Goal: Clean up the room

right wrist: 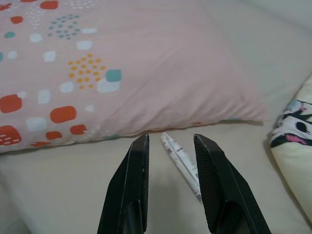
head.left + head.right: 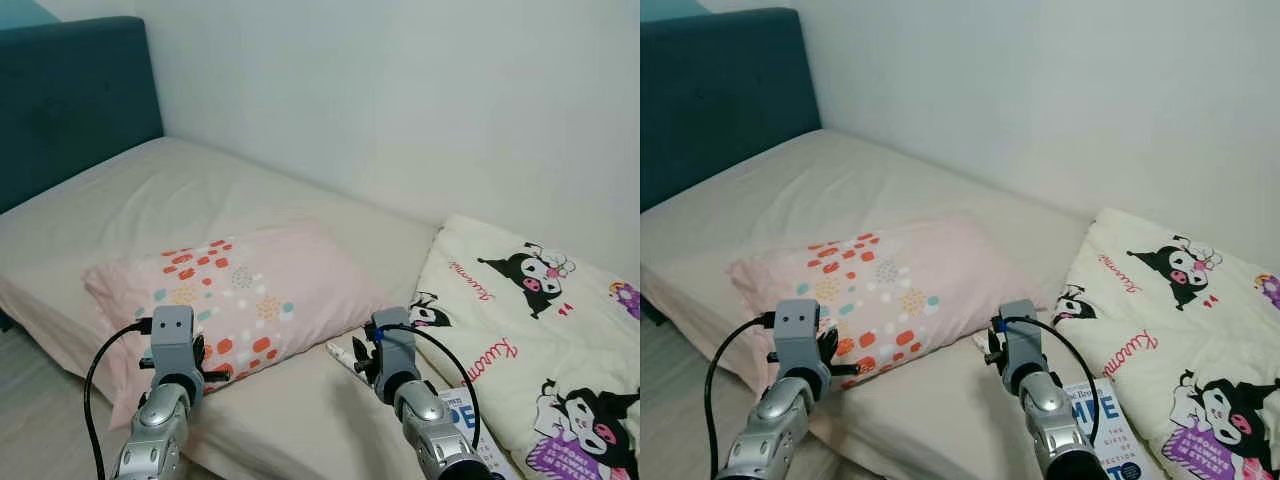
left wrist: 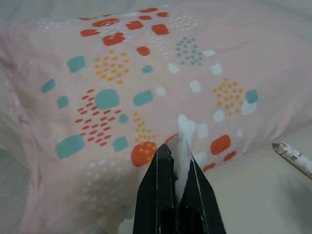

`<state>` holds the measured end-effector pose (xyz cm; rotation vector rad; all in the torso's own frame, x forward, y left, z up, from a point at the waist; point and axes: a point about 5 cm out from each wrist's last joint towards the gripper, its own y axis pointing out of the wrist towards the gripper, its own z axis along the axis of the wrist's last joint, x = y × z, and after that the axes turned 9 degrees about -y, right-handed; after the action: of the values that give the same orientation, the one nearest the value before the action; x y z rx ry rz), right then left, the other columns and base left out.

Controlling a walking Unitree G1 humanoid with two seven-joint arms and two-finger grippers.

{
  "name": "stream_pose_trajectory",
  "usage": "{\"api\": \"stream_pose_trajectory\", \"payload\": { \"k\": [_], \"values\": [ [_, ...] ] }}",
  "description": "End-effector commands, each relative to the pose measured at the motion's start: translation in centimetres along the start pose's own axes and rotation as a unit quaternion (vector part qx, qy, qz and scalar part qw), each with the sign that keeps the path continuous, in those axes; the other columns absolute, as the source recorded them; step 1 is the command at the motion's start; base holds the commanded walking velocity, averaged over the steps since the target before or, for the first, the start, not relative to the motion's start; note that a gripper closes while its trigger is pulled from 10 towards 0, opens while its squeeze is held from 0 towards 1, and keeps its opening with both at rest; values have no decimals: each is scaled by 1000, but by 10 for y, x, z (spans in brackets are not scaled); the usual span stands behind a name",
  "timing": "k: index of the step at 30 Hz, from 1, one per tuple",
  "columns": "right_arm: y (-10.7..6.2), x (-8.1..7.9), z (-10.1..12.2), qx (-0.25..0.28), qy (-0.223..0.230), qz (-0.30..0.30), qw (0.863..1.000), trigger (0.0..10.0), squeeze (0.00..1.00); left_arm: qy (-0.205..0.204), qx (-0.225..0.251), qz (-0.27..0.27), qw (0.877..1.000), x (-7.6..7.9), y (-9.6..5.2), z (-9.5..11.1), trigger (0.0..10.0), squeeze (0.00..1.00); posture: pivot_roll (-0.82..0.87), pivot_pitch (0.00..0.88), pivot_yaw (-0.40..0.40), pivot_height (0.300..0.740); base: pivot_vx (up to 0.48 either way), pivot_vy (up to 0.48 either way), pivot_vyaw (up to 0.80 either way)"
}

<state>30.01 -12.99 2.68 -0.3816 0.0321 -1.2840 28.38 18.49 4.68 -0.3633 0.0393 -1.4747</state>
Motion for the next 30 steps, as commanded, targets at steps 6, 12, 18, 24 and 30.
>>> {"api": "stream_pose_trajectory", "payload": {
  "k": [6,12,18,24,30],
  "values": [
    [-2,1,-3,-7,5,-2,1000,10000,0,6,-5,-3,1000,1,-1,-2,10000,0,-12,1,-129,740,0,0,0],
    [-1,0,-1,-3,8,-4,1000,10000,0,12,4,-27,1000,9,-1,0,10000,0,-7,0,-128,740,0,80,0],
    [0,-3,1,2,12,0,1000,10000,0,10,6,-29,1000,10,-2,0,10000,0,-7,0,-127,740,0,0,0],
    [0,-4,1,2,12,1,1000,10000,0,16,2,-32,999,12,-1,0,10000,0,-4,0,-125,740,0,0,0],
    [0,-4,1,4,13,0,1000,10000,0,10,4,-38,999,14,0,1,10000,0,-2,0,-120,740,0,320,0]
  ]
}}
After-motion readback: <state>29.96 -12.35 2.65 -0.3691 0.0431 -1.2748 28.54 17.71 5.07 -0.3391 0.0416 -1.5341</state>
